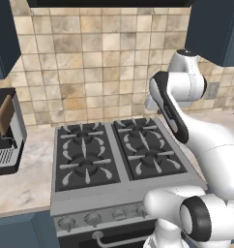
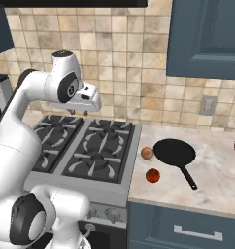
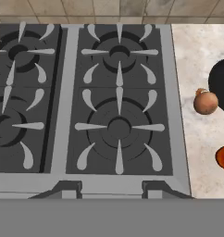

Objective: Place the pan on the front right burner on the stove. Then place the tomato and the onion in the pan and turn on the front right burner.

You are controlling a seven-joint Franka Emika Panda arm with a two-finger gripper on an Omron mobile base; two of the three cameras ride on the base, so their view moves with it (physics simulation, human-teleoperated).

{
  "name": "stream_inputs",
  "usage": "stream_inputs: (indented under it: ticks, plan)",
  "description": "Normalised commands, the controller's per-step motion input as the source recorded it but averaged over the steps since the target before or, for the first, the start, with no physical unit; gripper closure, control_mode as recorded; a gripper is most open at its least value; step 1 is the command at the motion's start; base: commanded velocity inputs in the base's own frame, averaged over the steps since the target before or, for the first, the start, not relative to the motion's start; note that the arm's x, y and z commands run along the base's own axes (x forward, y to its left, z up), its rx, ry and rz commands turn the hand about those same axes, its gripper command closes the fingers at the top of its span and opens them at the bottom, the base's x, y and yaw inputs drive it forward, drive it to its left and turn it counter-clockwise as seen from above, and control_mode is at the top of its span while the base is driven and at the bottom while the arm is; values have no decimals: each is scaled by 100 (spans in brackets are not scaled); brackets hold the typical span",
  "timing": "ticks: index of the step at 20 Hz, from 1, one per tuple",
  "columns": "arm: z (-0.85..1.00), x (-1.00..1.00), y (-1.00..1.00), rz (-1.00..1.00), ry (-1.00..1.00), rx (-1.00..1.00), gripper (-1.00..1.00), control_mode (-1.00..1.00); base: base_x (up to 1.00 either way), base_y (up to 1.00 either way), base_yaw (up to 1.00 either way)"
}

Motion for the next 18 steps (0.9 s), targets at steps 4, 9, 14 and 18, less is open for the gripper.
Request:
stream_inputs:
  ticks: [4,9,14,18]
  plan:
    - [0,0,-8,0,0,0,-100,-100,0,0,0]
    - [-1,0,-31,-1,0,0,-100,-100,0,0,0]
    - [-2,0,-40,-2,0,0,-100,-100,0,0,0]
    - [-3,0,-39,-3,0,0,-100,-100,0,0,0]
